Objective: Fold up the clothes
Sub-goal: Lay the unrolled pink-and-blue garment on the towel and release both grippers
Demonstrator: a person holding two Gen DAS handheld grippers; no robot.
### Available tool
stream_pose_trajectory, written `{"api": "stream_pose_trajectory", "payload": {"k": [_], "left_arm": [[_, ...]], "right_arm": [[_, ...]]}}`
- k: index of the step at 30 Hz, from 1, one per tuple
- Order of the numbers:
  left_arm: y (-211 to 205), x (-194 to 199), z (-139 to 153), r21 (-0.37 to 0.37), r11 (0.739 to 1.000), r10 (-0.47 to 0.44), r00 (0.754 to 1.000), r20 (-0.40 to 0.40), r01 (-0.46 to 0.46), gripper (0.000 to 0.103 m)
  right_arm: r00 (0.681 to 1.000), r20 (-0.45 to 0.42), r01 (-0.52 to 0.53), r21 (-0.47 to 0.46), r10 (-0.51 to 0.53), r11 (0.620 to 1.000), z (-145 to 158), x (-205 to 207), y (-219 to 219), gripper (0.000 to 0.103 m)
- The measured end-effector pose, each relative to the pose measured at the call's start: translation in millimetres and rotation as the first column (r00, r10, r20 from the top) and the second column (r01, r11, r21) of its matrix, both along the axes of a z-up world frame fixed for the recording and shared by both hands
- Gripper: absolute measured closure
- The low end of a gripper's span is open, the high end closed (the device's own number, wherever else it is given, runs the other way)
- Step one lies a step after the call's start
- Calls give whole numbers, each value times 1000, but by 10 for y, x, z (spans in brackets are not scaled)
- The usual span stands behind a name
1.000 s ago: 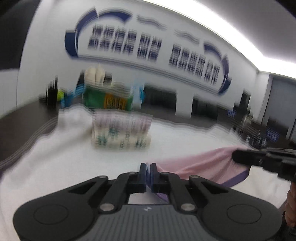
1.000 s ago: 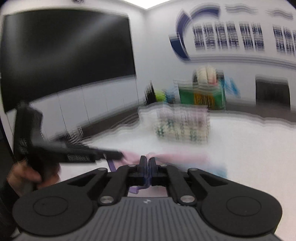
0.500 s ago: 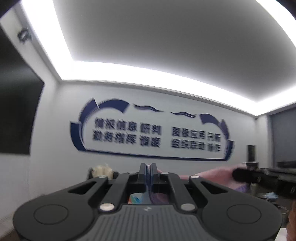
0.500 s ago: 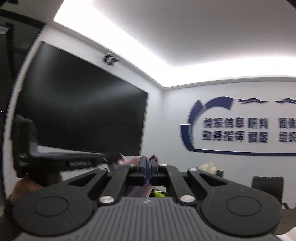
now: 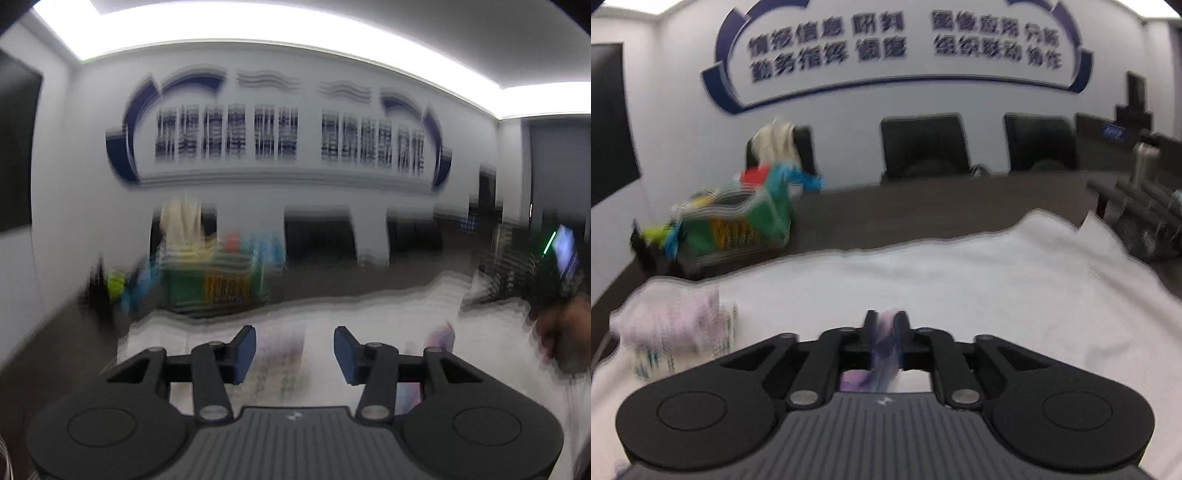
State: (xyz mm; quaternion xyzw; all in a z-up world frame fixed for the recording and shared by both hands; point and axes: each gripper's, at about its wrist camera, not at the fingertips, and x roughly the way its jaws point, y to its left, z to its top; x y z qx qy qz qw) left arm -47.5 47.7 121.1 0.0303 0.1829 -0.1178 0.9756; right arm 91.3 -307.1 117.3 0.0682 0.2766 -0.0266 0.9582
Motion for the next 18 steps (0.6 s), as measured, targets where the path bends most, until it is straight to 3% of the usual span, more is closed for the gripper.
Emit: {"api": "stream_pose_trajectory", "payload": {"k": [1,2,4,6,9,12,15,16,17,18], "left_arm": [[82,-7,-254,28,1000,3,999,-50,-1,58],[162,-13,-466,52,999,14,996,-91,-9,58],[331,-17,-835,76,997,46,983,-175,-33,58],[547,14,-1059,45,997,65,969,-240,-56,58],[714,52,-1216,-21,999,38,956,-289,-46,58],[615,132,-1205,-8,1000,-18,948,-317,17,58],[524,152,-1143,-23,999,-37,946,-323,32,58],[536,132,-1114,-45,999,-35,946,-323,22,60],[548,112,-1086,-68,998,-33,946,-324,11,80],[560,92,-1058,-90,996,-30,945,-324,1,93]], "right_arm": [[1000,8,1,-15,-1,1000,-106,-142,-13,50],[1000,11,-19,-26,19,999,-203,-280,31,48],[994,11,-106,-38,106,994,-350,-590,203,48],[966,13,-256,-41,256,966,-478,-994,427,48],[878,32,-477,-35,478,878,-625,-1514,897,39],[762,9,-646,-47,647,762,-793,-1793,1405,37],[710,-45,-702,-117,703,702,-947,-1889,1771,37],[706,-46,-705,-127,706,697,-981,-1897,1831,37],[704,-45,-707,-127,708,695,-1008,-1906,1886,38],[699,-52,-713,-120,713,691,-1041,-1895,1913,51]]}}
